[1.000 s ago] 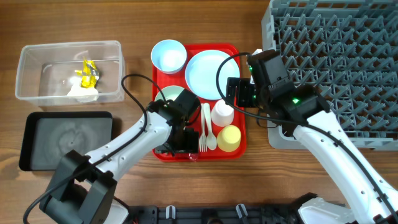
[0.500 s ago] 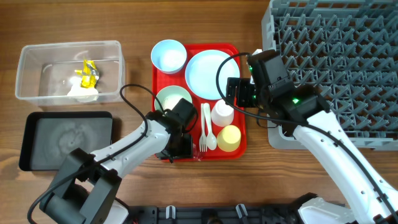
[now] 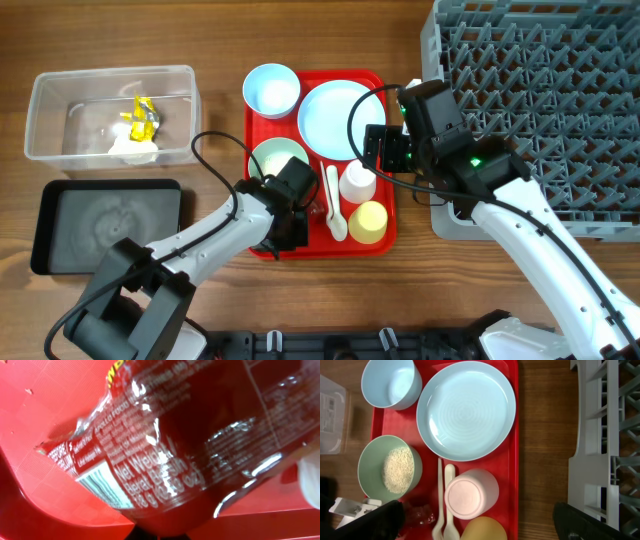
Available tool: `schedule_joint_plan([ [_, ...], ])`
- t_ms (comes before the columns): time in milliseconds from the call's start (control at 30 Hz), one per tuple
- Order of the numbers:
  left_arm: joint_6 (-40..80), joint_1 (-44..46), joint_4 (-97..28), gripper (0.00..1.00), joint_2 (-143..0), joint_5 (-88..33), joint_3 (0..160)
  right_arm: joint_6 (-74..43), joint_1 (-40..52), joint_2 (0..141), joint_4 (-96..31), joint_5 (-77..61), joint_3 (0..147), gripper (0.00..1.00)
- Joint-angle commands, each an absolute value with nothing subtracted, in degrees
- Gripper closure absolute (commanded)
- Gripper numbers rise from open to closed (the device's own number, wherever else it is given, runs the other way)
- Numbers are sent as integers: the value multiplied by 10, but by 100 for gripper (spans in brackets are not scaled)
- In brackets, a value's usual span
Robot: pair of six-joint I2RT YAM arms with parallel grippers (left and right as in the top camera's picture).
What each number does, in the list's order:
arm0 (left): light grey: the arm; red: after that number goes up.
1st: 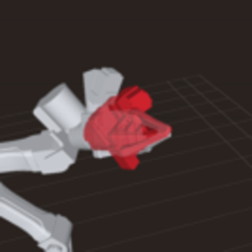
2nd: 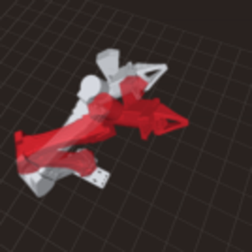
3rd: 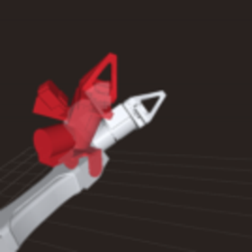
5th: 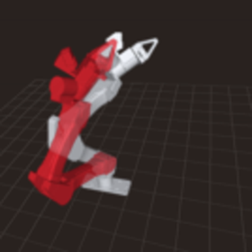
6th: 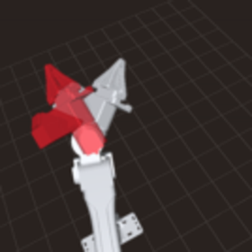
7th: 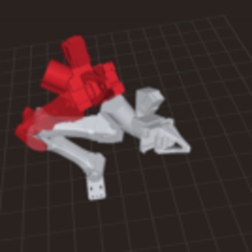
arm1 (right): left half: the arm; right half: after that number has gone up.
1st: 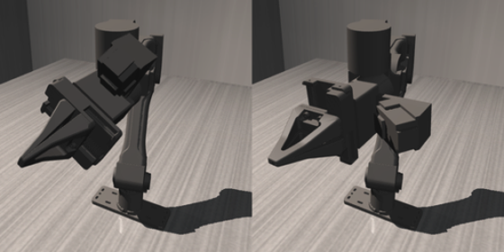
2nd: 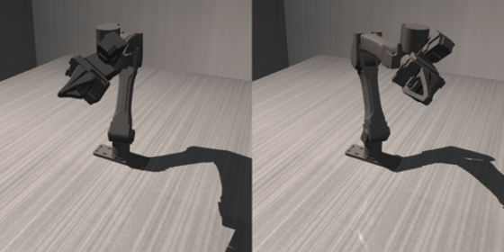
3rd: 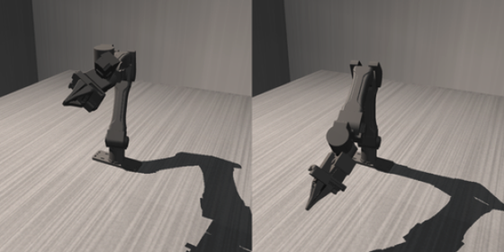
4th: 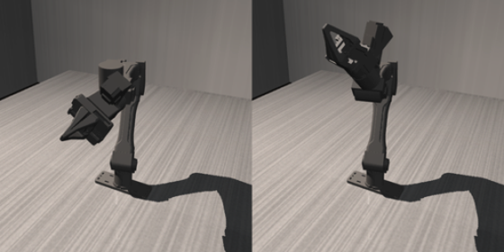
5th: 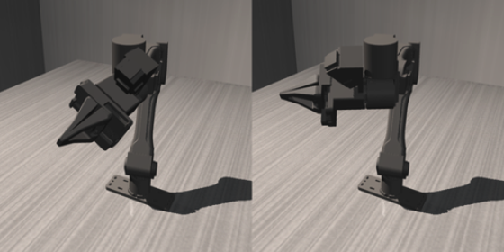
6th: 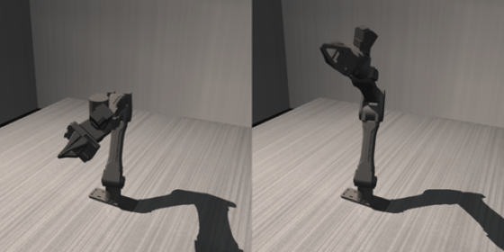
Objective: Sort waste into correct bins and load items into the dishwasher rack
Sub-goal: 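Grasp the red wrapper with the left gripper and lift it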
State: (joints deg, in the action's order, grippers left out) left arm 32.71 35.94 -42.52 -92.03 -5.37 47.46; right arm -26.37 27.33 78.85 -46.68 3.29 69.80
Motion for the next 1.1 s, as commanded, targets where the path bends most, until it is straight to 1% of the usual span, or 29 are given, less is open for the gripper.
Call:
schedule_joint_plan([
  [0,329,362,-424,96,-921,-40,471,-271,273,785,-467,45,704,0],
  [233,307,362,-449,96,-910,-40,512,-271,273,784,-467,44,704,0],
  [267,296,362,-459,92,-907,-40,526,-271,273,784,-467,44,704,0],
  [300,284,362,-469,84,-903,-39,540,-271,273,785,-467,44,704,1],
  [333,266,362,-481,64,-899,-37,558,-271,273,784,-467,43,704,0],
  [367,253,362,-489,54,-896,-30,571,-272,273,784,-467,42,704,0],
  [400,244,362,-494,47,-896,-16,580,-272,273,784,-467,40,704,0],
  [433,239,362,-493,43,-896,0,582,-271,273,784,-467,40,704,0],
  [467,234,362,-492,41,-896,25,582,-272,273,784,-467,40,704,0],
  [533,227,362,-491,39,-902,83,581,-271,273,784,-467,41,704,0],
  [633,227,362,-491,39,-916,125,581,-271,273,784,-467,41,704,0],
  [1067,227,362,-484,47,-964,105,581,-270,273,785,-468,41,704,0],
])
